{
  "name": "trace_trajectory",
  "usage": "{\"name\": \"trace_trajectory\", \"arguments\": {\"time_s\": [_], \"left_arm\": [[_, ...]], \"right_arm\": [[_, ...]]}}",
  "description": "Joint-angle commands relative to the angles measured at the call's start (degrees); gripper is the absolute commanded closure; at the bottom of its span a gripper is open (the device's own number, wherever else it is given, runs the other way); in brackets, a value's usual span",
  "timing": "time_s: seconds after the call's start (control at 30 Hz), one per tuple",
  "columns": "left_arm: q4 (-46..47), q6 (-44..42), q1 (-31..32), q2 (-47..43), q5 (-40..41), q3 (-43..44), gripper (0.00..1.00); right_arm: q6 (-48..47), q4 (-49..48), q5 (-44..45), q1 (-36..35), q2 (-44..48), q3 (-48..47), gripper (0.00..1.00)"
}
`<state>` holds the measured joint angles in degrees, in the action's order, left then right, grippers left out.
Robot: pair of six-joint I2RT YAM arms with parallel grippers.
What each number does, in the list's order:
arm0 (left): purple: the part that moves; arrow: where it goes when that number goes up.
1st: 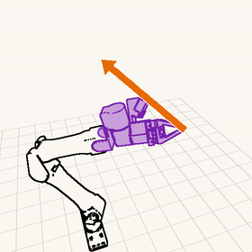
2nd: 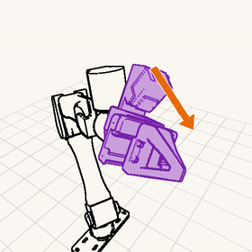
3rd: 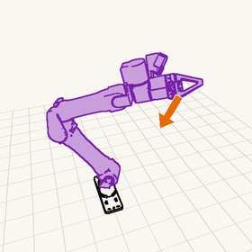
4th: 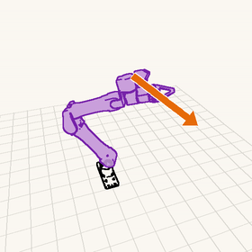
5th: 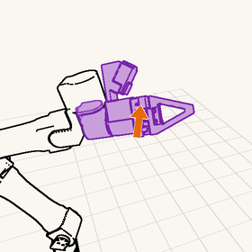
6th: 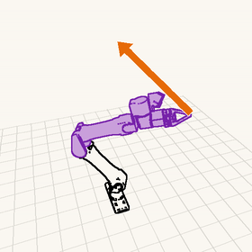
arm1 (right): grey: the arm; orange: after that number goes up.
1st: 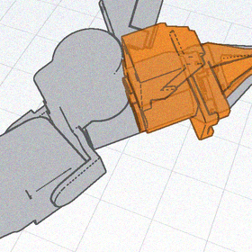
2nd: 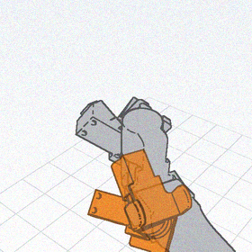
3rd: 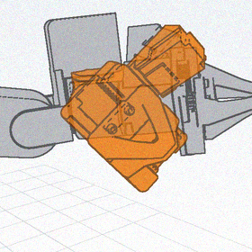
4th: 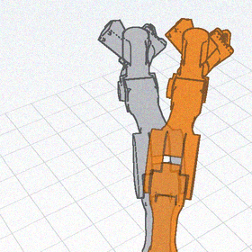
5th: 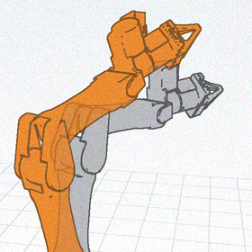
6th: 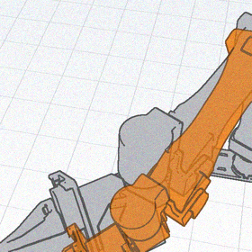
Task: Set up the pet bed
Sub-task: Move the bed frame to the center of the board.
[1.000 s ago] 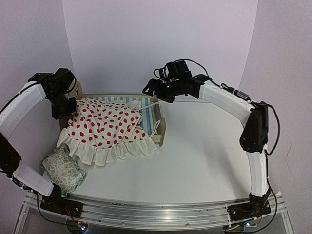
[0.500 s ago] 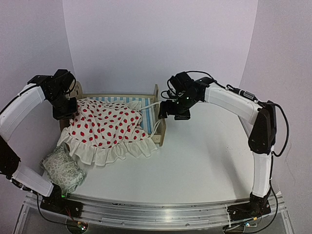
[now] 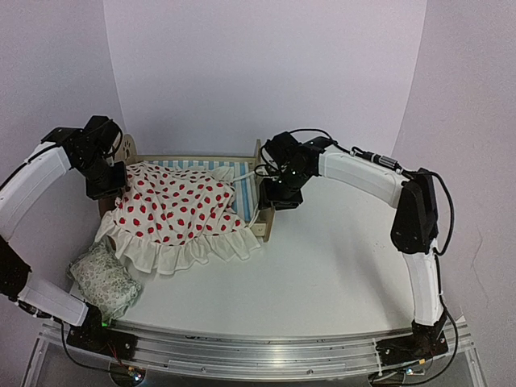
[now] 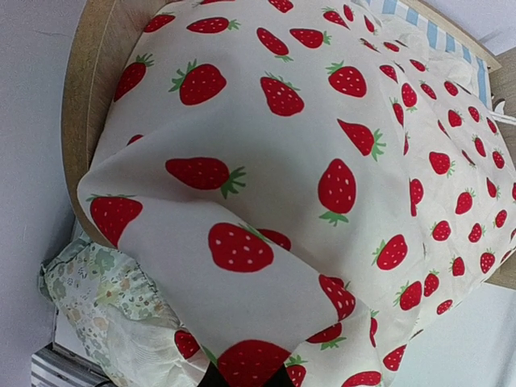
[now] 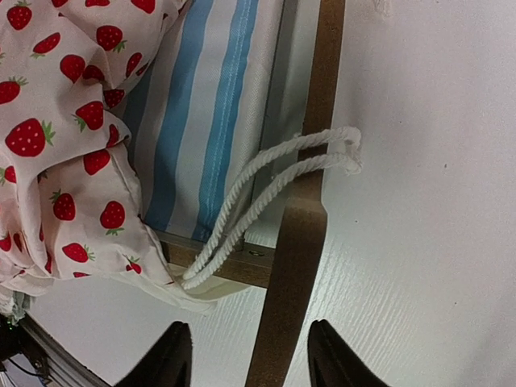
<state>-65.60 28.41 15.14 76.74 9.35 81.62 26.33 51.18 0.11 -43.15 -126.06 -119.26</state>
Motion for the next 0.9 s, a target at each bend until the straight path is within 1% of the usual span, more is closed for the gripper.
{"name": "trace_trajectory", "arguments": {"time_s": [0.0, 0.2, 0.27, 0.37, 0.53, 0.57, 0.67, 0.77, 0.87], "left_arm": [[3.59, -2.06, -0.35, -2.87, -1.17, -1.07, 1.0], [5.07, -4.08, -0.35, -3.35, -2.71, -1.67, 0.99], [5.7, -4.59, -0.28, -3.5, -3.68, -1.93, 0.99], [6.75, -5.11, -0.33, -4.53, -5.75, -2.43, 0.99], [7.71, -5.72, -0.33, -6.09, -8.54, -3.47, 0.99], [8.1, -5.96, -0.33, -6.29, -10.03, -4.01, 0.99], [10.12, -6.23, -0.31, -6.77, -18.03, -5.63, 0.99], [13.0, -4.36, 0.28, -7.37, -24.85, -8.26, 0.99], [15.7, -1.84, 4.11, -8.1, -26.21, -10.75, 0.99]], "right_arm": [[0.52, 1.4, 3.18, -1.61, -0.06, -1.6, 0.61], [-0.1, 2.3, 5.89, -2.84, 1.22, -1.26, 0.85], [-0.29, 2.72, 6.04, -2.9, 1.83, -1.15, 0.92], [-0.53, 4.01, 6.82, -3.19, 3.14, -1.01, 0.99], [-0.8, 6.05, 9.09, -3.47, 7.74, 2.32, 1.0], [-0.7, 6.32, 9.48, -3.52, 9.06, 3.52, 1.0], [-0.07, 7.62, 11.33, -3.52, 13.4, 7.87, 1.0], [0.94, 9.27, 14.38, -3.63, 17.84, 12.43, 1.0], [2.46, 11.08, 17.79, -3.63, 23.19, 17.88, 1.0]]}}
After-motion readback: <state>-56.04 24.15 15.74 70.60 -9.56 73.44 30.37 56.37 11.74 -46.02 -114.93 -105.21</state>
